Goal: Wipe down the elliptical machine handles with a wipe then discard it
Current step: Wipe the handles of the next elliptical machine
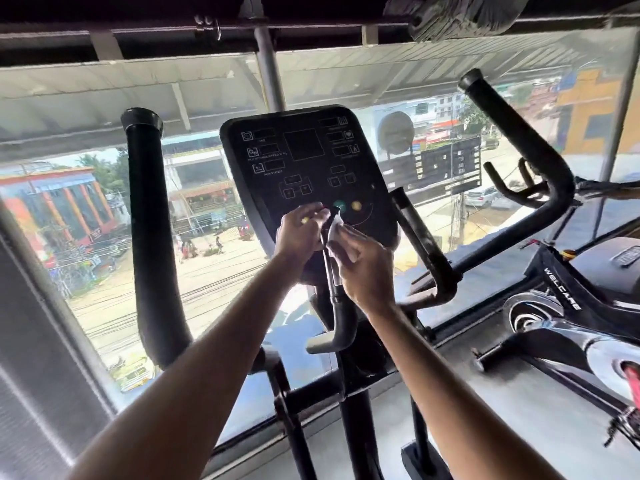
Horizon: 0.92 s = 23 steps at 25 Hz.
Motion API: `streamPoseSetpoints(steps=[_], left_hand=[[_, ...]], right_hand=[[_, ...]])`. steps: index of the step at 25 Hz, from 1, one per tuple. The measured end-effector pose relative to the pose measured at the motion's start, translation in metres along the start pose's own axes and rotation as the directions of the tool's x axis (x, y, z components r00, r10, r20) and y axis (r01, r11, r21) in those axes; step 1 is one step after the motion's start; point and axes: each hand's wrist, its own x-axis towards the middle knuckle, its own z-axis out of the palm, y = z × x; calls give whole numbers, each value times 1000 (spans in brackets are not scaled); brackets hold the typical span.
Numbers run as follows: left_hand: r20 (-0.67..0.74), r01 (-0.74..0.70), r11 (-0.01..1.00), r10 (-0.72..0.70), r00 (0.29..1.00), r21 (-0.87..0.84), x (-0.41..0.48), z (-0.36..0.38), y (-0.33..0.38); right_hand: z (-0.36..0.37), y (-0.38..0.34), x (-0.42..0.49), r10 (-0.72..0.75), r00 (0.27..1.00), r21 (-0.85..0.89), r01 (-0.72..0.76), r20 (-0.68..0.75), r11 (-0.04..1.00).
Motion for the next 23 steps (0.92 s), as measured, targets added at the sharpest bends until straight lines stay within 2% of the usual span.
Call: streamPoseSetpoints(steps=[1, 4, 7, 11, 14, 17, 20, 23], left_hand=[[-3, -16, 999, 16, 1000, 40, 5, 0, 0], [-3, -25, 992, 26, 1000, 126, 13, -2, 3], [-2, -30, 996, 30, 1000, 79, 15, -6, -1], [-1, -41, 997, 41, 999, 63, 14, -6, -8], [18, -41, 999, 40, 999, 25, 14, -6, -12], [13, -45, 999, 45, 999, 4, 14, -6, -16], [55, -19, 999, 21, 998, -38, 14, -11, -18], [122, -15, 998, 23, 992, -65, 9, -17, -20]], right_hand=[[3, -1, -5, -33, 998, -45, 31, -55, 999], [7, -8, -12, -8, 987, -72, -4, -160, 997], [15, -1, -26, -158, 959, -136, 129, -236, 982], [12, -5, -22, -113, 947, -80, 93, -300, 992], [15, 1, -39, -226, 945, -241, 168, -238, 956], [16, 3, -44, -217, 949, -271, 152, -228, 951], [25, -11, -32, -302, 951, -417, 249, -65, 874], [22, -3, -49, -313, 950, -388, 292, 9, 874]])
